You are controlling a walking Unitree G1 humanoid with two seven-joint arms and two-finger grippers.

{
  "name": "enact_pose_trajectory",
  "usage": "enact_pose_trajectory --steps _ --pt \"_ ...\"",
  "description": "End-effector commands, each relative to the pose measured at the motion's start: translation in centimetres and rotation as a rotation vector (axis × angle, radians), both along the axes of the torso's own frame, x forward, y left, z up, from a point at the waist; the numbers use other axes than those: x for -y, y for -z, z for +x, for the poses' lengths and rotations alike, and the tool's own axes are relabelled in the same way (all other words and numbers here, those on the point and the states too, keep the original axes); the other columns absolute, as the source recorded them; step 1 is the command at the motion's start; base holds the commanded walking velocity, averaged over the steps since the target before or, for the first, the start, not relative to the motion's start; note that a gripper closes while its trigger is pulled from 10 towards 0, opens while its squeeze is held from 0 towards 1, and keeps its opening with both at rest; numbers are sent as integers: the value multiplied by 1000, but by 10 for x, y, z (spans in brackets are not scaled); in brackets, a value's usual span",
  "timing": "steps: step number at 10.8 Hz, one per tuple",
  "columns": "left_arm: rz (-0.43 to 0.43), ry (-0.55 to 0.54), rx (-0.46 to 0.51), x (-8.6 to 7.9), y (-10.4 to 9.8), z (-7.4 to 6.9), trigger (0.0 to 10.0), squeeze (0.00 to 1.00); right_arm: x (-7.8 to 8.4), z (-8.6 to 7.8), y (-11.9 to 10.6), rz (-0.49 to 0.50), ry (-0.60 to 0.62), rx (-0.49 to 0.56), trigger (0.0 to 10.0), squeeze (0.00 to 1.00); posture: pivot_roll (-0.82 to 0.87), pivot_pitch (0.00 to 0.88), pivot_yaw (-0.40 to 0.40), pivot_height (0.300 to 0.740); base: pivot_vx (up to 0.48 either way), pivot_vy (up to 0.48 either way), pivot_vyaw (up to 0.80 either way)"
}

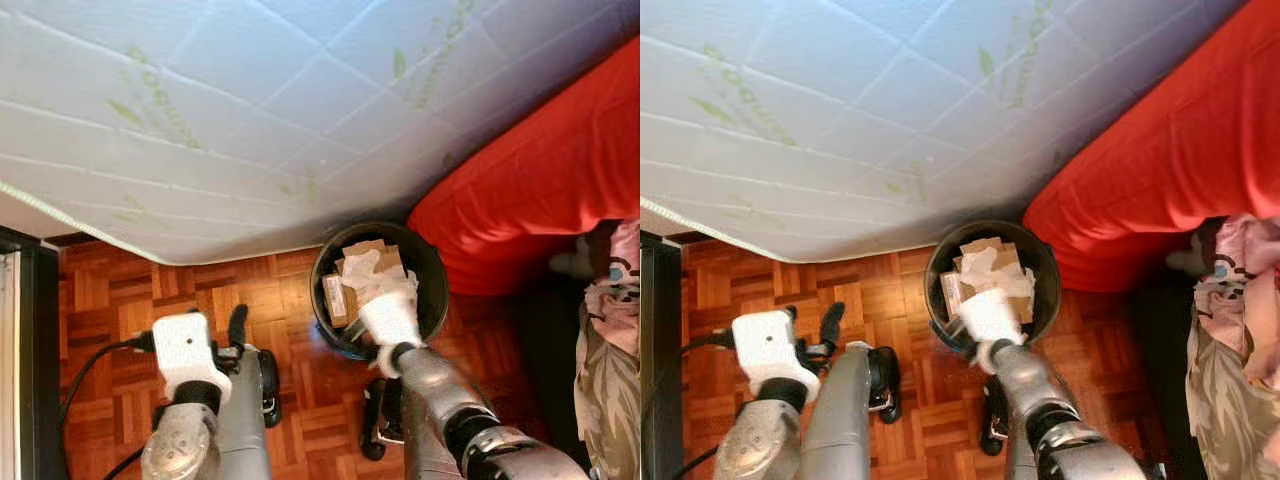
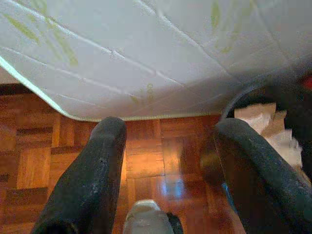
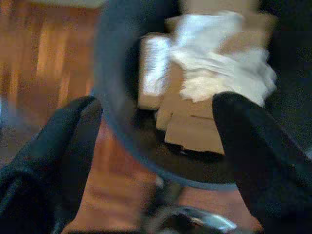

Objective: Clean up the room

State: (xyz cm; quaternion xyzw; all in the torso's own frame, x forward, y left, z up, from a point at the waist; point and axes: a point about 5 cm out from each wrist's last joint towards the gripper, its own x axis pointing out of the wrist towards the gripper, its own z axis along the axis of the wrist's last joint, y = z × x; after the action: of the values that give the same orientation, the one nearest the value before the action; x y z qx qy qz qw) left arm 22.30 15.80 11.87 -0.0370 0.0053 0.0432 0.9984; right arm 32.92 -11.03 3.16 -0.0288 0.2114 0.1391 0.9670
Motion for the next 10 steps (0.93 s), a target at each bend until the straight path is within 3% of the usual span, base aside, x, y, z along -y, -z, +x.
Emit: enact_pose_trajectory --steps 1,3,5,7,10 --pt "34 -7 -78 -7 19 -8 10000 0 17 -12 15 107 117 -50 10000 0 251 631 -37 645 0 0 0" --pt "61 -3 -134 -21 39 -7 10000 0 57 -18 16 168 289 7 10000 0 214 549 -29 645 0 0 0" --pt "90 14 -177 -33 59 2 10000 0 79 -30 23 192 364 19 10000 0 185 435 -14 645 0 0 0" --pt "111 12 -159 -45 61 18 10000 0 81 -31 22 228 383 49 10000 0 178 339 7 645 0 0 0" --pt "129 57 -148 -50 68 45 10000 0 66 -32 26 250 357 27 10000 0 153 235 24 645 0 0 0"
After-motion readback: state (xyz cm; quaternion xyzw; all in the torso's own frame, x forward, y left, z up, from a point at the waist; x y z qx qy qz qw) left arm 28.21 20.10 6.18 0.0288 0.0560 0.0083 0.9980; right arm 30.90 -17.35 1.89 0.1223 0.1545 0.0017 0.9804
